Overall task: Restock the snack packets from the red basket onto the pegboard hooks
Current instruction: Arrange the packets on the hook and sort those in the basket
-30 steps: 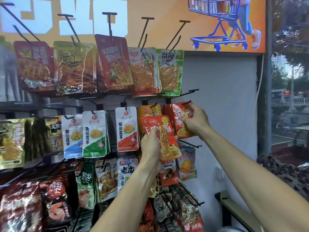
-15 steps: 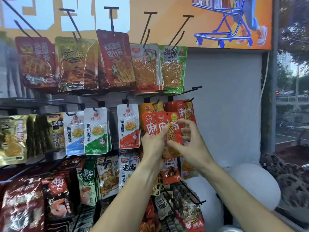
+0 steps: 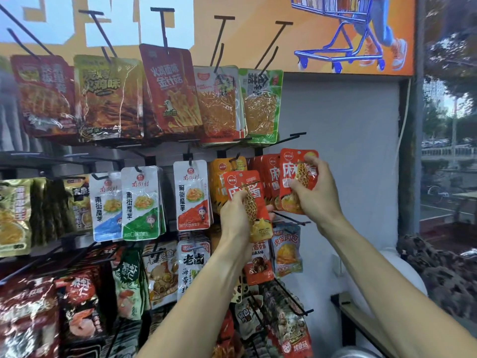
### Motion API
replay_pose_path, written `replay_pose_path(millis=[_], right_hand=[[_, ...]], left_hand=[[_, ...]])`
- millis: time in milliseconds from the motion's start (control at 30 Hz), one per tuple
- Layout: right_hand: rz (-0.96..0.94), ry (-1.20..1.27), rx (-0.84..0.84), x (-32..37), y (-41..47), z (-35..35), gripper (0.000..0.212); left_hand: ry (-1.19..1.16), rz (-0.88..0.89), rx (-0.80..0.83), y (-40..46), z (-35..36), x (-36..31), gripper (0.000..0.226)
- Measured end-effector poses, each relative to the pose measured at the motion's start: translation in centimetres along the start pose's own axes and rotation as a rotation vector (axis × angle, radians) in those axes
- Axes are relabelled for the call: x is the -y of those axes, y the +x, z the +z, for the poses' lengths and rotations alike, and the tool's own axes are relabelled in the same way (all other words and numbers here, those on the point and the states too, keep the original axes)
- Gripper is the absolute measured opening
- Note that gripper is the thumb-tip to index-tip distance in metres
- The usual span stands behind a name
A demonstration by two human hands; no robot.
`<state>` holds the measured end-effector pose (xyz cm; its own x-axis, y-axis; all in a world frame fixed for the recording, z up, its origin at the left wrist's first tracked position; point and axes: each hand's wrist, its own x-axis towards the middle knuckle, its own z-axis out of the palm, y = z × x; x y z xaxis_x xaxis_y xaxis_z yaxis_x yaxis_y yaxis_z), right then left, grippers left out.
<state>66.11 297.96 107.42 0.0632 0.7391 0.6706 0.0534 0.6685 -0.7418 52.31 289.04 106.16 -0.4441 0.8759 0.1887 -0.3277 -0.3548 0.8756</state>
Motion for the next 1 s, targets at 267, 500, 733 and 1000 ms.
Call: replay_pose_path(millis=[267, 500, 733, 1000], right_hand=[[0.033, -0.044, 0.062, 0.7, 1.8, 0.5, 0.064], [0.046, -0.122, 0.074, 1.3, 2.2, 0.4, 0.065], [0.076, -0.301, 0.143, 0.8, 3.5, 1.7, 0.068], [0.039, -0.265, 0.015, -0.5, 1.3, 0.9, 0.045]], left_hand=[[-0.006, 0.021, 0.021, 0.1, 0.2, 0.2, 0.028], [-0.015, 0.049, 0.067, 0.1, 0.2, -0.2, 0.022], [0.015, 0.079, 0.06, 0.2, 0.4, -0.4, 0.018], [0.144, 0.212, 0.097, 0.3, -0.4, 0.2, 0.013]])
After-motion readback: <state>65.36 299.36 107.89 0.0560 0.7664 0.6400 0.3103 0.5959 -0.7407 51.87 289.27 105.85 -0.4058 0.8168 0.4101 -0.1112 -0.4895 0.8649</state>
